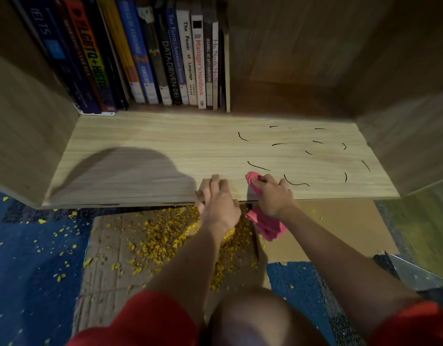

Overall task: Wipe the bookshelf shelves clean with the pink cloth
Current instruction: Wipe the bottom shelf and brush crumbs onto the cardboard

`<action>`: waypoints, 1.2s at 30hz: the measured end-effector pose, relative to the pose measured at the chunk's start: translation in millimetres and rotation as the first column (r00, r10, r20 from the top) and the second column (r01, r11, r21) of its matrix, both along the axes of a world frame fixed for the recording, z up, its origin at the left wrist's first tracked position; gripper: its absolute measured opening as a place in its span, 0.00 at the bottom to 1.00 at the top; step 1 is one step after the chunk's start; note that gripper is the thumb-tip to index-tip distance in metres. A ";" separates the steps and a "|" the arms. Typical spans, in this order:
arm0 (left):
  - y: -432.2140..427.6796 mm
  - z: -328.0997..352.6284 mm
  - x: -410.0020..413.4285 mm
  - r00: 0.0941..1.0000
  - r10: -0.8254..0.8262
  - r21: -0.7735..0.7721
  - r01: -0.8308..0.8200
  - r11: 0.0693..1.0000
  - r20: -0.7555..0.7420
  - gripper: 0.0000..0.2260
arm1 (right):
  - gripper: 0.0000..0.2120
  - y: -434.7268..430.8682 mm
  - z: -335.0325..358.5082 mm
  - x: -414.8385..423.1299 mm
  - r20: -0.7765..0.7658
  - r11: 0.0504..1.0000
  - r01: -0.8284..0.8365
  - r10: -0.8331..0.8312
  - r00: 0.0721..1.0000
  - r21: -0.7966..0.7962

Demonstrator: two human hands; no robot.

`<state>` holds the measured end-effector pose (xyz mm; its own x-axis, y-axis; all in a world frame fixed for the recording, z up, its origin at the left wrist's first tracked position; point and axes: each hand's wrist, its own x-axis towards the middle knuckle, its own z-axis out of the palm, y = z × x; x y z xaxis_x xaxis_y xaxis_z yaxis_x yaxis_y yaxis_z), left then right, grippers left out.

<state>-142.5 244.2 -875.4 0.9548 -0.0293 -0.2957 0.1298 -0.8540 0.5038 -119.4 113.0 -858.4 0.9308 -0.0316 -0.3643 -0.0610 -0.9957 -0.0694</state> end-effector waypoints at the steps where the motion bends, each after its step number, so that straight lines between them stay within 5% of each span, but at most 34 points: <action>1: 1.9 -2.0 4.1 1.000 0.010 0.007 -0.010 1.000 0.007 0.26 | 0.25 -0.9 -1.1 0.4 0.011 1.000 -0.026 0.026 1.000 -0.007; 10: -2.9 2.7 39.0 0.990 0.001 0.106 0.015 0.994 -0.143 0.18 | 0.25 -29.5 0.3 8.7 0.006 0.962 -0.272 0.272 0.962 0.002; 12: 0.3 12.0 44.1 0.975 -0.075 0.112 0.101 0.989 -0.211 0.14 | 0.26 -35.6 0.3 11.1 -0.028 0.957 -0.282 0.285 0.958 0.068; 16: 16.8 32.6 53.5 0.953 -0.004 0.046 0.019 0.999 -0.303 0.16 | 0.24 -42.5 5.5 14.6 -0.078 0.945 -0.254 0.275 0.958 0.208; 28: -1.7 -4.4 56.0 0.999 0.022 -0.015 -0.022 1.000 -0.028 0.16 | 0.28 -34.7 -6.1 11.8 -0.019 0.959 -0.275 0.277 0.961 0.061; 36: 8.0 -3.0 34.5 0.996 0.059 -0.121 -0.051 0.991 0.064 0.17 | 0.21 -2.1 -13.5 31.1 -0.081 0.963 -0.128 0.150 0.985 0.235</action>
